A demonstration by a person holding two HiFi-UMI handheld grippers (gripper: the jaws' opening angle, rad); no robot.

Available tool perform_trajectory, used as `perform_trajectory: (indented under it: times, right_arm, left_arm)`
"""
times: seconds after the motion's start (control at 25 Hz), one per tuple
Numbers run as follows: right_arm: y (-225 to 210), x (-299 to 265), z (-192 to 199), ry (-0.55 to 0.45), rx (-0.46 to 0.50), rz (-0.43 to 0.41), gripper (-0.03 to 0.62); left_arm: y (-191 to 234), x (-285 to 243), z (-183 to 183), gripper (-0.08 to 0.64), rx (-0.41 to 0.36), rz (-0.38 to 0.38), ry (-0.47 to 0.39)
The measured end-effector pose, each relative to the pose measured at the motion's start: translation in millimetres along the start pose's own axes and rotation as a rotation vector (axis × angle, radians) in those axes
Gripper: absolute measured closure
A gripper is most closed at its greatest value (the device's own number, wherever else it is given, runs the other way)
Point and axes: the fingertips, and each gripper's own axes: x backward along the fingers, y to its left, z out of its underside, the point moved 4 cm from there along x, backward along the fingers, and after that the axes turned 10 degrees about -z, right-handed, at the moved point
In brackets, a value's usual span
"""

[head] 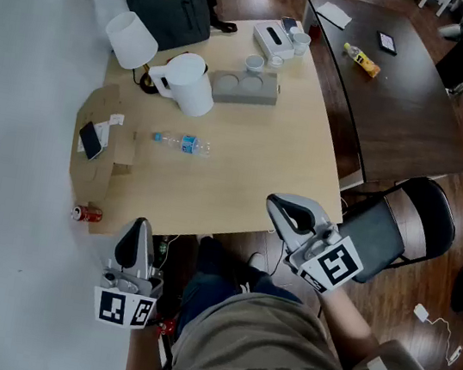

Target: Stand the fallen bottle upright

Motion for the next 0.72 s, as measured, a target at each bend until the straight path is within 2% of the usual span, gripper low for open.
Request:
perform_trajectory:
  times: [0.24,0.44,0.6,0.72]
  right_arm:
    - [-7.5,-59.8,7.1,0.086,-0.032,-0.025,0.586]
    - [-16.2,-119.1,12.2,0.173,-0.032,-0.016,0.586]
    - [-26.1,-169.5,0.7,0.132,0.034,0.028,0.586]
    - [-32.4,-202.8,6.4,0.15,0.046,0.044,0.586]
  left_arm:
    - [47.4,-35.8,3.3,0.557,0.037,0.014,-0.003]
    - [84.0,-74.4,0.5,0.557,0.06,0.083,-0.003]
    - [114.3,-100.8,5.2,0.557,0.082,0.149,0.012]
    - [129.4,-113.1,10.0,0.557,0.091,0.199,0.027]
